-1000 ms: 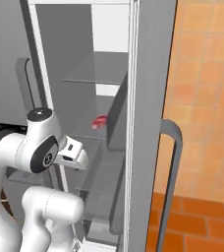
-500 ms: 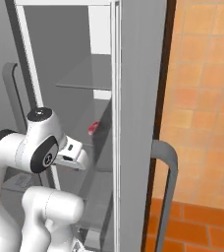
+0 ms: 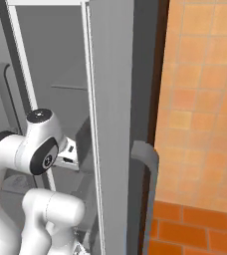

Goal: Place one potato and one steak in each tupperware on the nearby counter, to pack two identical lunches.

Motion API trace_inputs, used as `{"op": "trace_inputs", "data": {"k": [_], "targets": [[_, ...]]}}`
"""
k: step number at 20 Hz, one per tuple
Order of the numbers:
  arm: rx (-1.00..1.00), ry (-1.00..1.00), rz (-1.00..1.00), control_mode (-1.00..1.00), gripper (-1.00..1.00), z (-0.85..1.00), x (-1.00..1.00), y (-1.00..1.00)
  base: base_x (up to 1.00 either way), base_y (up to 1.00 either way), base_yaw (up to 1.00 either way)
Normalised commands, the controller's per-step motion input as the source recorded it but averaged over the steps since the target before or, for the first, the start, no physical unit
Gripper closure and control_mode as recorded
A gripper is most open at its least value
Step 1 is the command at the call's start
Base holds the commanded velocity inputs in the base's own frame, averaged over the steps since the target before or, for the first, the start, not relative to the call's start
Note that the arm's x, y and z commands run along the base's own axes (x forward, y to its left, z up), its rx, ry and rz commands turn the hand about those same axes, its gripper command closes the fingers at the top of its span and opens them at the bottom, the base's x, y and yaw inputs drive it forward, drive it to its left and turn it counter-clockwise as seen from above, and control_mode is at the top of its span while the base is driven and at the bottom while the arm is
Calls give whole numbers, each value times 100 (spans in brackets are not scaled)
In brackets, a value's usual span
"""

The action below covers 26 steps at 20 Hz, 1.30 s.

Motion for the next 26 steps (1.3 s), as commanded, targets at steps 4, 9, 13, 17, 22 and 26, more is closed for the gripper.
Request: {"op": "trace_inputs", "data": {"k": [4, 9, 13, 17, 22, 26], "targets": [[0, 0, 0, 100, -100, 0, 0, 0, 11, -45, 0], [0, 0, 0, 100, -100, 0, 0, 0, 0, 0, 0], [0, 0, 0, 100, -100, 0, 0, 0, 0, 0, 0], [0, -10, 0, -100, -100, -1, 46, 4, 0, 0, 0], [5, -17, -1, -100, -100, -2, 93, 19, 0, 0, 0], [24, -1, -4, -100, -100, -2, 100, 0, 0, 0, 0]]}}
